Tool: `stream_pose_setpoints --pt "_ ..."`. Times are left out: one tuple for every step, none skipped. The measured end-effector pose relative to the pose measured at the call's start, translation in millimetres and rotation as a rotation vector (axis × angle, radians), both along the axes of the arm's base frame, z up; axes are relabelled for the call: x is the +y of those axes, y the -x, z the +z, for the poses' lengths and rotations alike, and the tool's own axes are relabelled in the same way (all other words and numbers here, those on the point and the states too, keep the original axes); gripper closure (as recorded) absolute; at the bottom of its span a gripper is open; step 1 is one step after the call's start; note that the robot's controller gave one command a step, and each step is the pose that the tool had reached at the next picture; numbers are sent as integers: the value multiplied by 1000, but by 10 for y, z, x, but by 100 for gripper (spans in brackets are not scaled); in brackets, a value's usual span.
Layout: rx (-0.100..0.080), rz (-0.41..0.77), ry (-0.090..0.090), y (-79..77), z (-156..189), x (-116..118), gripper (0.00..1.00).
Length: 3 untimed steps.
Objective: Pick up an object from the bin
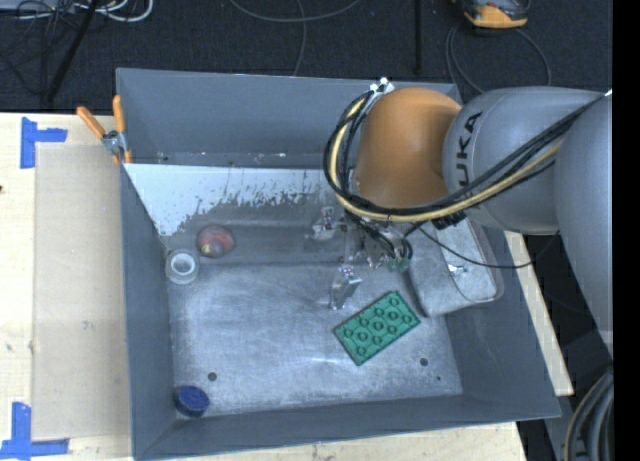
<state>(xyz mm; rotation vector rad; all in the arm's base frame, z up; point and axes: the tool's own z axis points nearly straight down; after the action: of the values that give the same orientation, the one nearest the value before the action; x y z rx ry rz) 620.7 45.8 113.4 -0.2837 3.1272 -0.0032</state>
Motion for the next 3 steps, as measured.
stream_pose_setpoints --pt "-6 -98 -8 408 -387 -741 0" --pt "-9 -435 -7 852 -389 -1205 0" --pt "-23 -128 -16 1055 -243 -1833 0"
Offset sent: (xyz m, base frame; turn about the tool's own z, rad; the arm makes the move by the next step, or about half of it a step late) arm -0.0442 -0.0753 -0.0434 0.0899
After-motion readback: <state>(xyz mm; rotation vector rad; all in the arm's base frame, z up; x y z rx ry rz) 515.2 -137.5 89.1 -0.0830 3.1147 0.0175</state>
